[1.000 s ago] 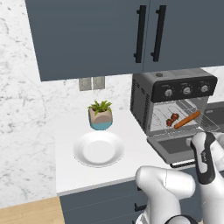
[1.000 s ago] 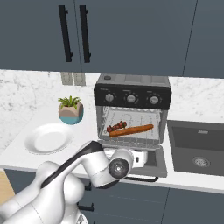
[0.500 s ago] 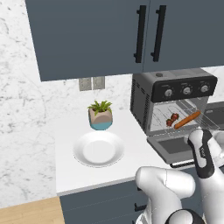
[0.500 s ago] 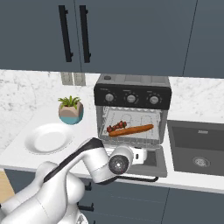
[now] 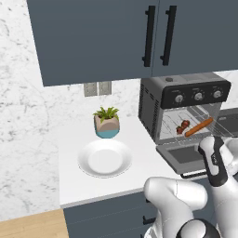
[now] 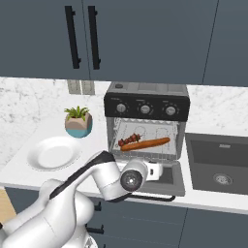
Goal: Pick up the kebab skewer and baguette bread, and place them inside the toaster oven. Close the toaster oven door and start by setting the timer.
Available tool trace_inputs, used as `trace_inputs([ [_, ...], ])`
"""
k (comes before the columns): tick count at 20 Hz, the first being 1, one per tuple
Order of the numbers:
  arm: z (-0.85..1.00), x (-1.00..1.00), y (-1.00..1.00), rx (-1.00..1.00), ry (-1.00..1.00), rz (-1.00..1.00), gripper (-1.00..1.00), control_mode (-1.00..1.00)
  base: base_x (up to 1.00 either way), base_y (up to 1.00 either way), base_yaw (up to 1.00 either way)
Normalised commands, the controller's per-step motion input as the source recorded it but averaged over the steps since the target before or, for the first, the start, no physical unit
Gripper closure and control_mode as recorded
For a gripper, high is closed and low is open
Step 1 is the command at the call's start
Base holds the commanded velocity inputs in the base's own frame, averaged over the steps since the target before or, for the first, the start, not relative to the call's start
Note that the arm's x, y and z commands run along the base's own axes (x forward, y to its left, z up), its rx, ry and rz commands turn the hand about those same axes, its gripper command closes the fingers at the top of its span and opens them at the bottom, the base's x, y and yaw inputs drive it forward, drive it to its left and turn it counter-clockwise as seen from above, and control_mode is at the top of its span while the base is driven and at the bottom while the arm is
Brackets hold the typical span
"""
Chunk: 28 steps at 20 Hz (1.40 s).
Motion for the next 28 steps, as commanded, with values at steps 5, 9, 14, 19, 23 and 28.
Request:
trace_inputs([
  [5,0.0,0.06,0.0,0.0,0.0,0.0,-1.0,-1.0,0.0,0.0,0.0],
  [9,0.0,0.08,0.0,0.0,0.0,0.0,-1.0,-1.0,0.0,0.0,0.0],
  [14,0.0,0.17,0.0,0.0,0.0,0.0,-1.0,-1.0,0.0,0.0,0.0],
  [19,0.0,0.21,0.0,0.0,0.0,0.0,-1.0,-1.0,0.0,0.0,0.0],
  [23,0.0,0.28,0.0,0.0,0.0,0.0,-1.0,-1.0,0.0,0.0,0.0],
  [28,0.0,0.3,0.0,0.0,0.0,0.0,-1.0,-1.0,0.0,0.0,0.0],
])
